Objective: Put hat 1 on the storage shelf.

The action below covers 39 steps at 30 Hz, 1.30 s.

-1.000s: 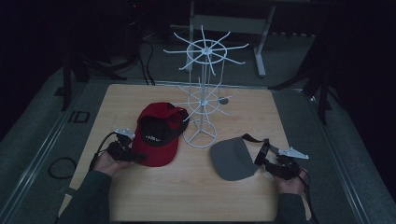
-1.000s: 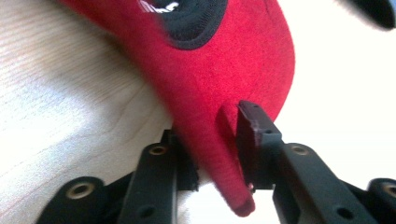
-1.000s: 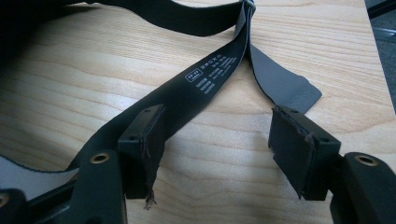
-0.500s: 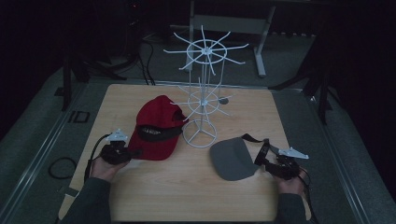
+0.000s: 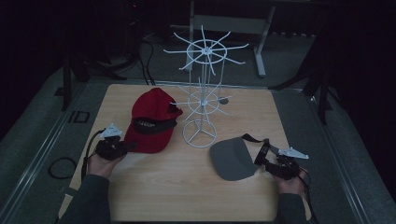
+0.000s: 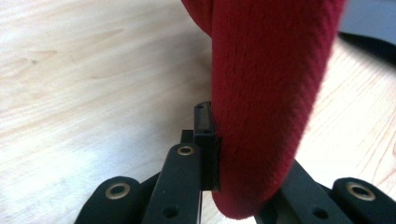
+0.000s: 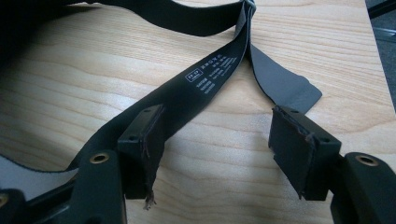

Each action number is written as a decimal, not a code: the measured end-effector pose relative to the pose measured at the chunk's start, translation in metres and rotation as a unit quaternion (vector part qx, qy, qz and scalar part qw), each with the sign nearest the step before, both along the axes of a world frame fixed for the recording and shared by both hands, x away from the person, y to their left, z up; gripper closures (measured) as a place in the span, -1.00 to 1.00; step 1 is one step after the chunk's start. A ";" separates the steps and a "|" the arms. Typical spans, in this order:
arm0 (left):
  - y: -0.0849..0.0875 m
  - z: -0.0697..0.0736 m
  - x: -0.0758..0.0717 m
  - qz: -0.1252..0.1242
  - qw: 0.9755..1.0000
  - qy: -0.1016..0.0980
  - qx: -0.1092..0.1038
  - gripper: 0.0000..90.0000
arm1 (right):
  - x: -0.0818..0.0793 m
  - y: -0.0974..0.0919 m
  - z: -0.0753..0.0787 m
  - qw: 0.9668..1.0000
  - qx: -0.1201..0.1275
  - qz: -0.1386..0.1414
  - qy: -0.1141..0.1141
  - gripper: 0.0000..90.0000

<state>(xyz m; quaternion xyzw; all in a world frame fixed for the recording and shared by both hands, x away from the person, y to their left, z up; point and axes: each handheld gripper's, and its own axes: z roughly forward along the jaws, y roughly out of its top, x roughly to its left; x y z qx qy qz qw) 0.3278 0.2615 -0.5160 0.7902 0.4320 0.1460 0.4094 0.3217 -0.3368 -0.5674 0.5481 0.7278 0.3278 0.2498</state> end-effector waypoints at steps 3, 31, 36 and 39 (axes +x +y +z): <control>0.002 0.003 0.000 0.002 1.000 -0.002 -0.002 0.91 | 0.000 0.000 0.000 1.000 0.000 0.000 0.000 -0.20; 0.014 0.032 -0.001 0.034 0.998 -0.051 -0.014 0.91 | 0.000 0.000 0.000 1.000 0.000 0.000 0.000 -0.20; 0.015 0.038 -0.001 0.036 0.998 -0.059 -0.014 0.91 | 0.000 0.000 0.000 1.000 0.000 0.000 0.000 -0.20; 0.016 0.041 -0.001 0.037 0.997 -0.063 -0.015 0.91 | 0.000 0.000 0.000 1.000 0.000 0.000 0.000 -0.20</control>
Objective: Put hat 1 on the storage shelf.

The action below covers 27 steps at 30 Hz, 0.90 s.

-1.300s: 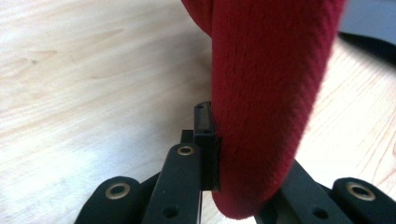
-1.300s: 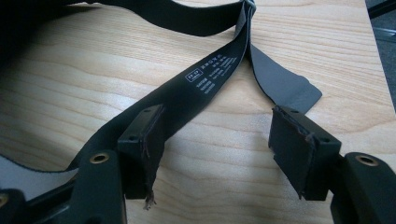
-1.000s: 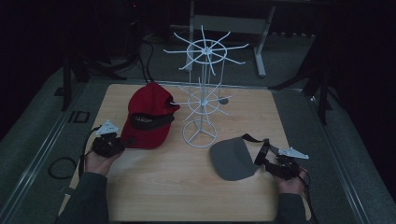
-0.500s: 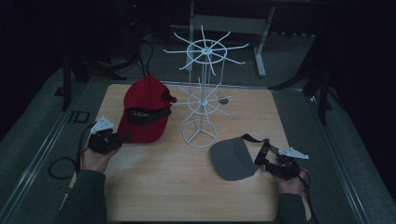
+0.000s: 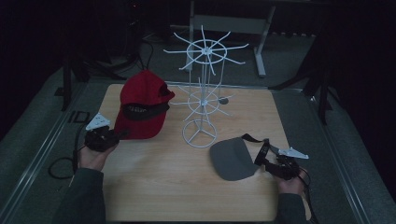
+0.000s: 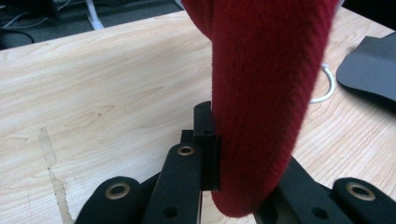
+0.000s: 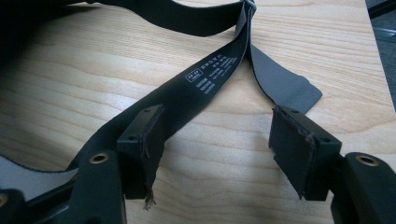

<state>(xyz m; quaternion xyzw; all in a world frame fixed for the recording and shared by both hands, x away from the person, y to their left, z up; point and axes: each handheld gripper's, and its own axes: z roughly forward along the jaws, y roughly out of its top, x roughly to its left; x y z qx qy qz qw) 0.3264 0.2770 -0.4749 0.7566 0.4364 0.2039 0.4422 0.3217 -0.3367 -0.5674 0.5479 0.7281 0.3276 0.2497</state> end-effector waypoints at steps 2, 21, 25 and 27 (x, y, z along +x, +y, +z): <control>0.000 0.002 0.000 0.001 1.000 -0.001 0.000 0.91 | 0.000 0.000 0.000 1.000 0.000 0.000 0.000 -0.20; -0.001 0.022 0.001 0.003 1.000 -0.025 -0.001 0.91 | 0.000 0.000 0.000 1.000 0.000 0.000 0.000 -0.21; -0.001 0.025 0.001 0.003 1.000 -0.031 -0.001 0.91 | 0.000 0.000 0.000 1.000 0.000 0.000 0.000 -0.21; 0.000 0.027 0.001 0.005 0.999 -0.033 -0.002 0.91 | 0.000 0.000 0.000 1.000 0.000 0.000 0.000 -0.21</control>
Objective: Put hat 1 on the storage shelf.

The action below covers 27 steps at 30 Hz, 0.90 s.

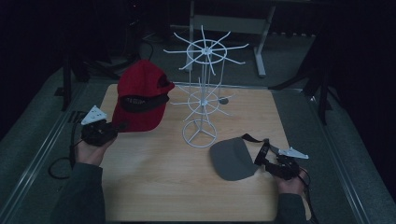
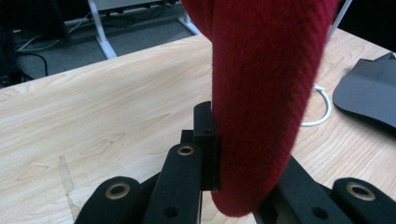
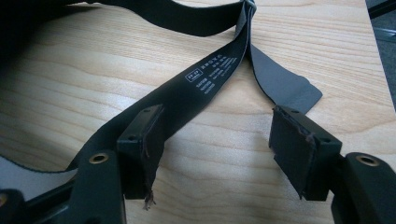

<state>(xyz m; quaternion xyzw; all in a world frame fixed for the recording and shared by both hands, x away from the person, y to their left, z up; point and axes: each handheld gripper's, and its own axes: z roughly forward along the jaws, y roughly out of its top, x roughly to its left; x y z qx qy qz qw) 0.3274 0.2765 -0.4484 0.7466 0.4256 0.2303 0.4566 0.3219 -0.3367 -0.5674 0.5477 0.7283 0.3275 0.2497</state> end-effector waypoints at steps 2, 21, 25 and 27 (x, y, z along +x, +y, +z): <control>0.000 0.002 0.000 0.001 1.000 -0.003 0.001 0.91 | 0.000 0.000 0.000 1.000 0.000 0.000 0.000 -0.21; 0.002 0.018 -0.003 0.006 1.000 -0.030 -0.007 0.91 | 0.000 0.000 0.000 1.000 0.000 0.000 0.000 -0.21; 0.003 0.022 -0.004 0.011 0.999 -0.039 -0.010 0.91 | 0.000 0.000 0.000 1.000 0.000 0.000 0.000 -0.21; 0.003 0.025 -0.004 0.011 0.999 -0.042 -0.014 0.91 | 0.000 0.000 0.000 1.000 0.000 0.000 0.000 -0.21</control>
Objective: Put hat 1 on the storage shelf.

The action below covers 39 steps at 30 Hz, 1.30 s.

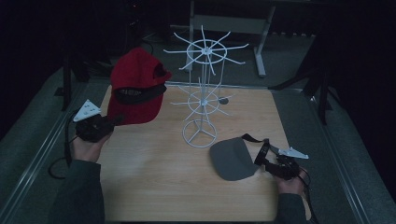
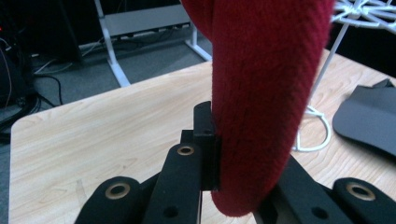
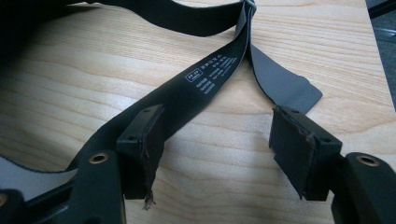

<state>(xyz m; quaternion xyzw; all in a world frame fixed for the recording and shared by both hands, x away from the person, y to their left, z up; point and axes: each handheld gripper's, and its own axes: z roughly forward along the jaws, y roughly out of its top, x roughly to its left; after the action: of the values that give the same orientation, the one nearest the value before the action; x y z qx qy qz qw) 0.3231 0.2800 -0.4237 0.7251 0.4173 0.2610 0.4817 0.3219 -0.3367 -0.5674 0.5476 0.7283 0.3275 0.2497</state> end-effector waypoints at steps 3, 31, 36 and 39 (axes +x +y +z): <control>-0.001 0.004 0.000 0.000 1.000 -0.005 -0.001 0.91 | 0.000 0.000 0.000 1.000 0.000 0.000 0.000 -0.21; -0.003 0.035 -0.005 0.001 0.999 -0.041 -0.014 0.91 | 0.000 0.000 0.000 1.000 0.000 0.000 -0.001 -0.21; -0.003 0.039 -0.007 0.000 0.999 -0.047 -0.019 0.91 | 0.000 0.000 0.000 1.000 0.000 0.000 0.000 -0.21; -0.002 0.041 -0.008 -0.002 0.998 -0.050 -0.022 0.91 | 0.000 0.000 0.000 1.000 0.000 0.000 0.000 -0.21</control>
<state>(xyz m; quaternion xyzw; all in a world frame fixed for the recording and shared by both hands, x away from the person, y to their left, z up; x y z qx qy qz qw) 0.3150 0.2776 -0.3823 0.7008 0.3970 0.2871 0.5186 0.3219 -0.3367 -0.5673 0.5475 0.7283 0.3277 0.2497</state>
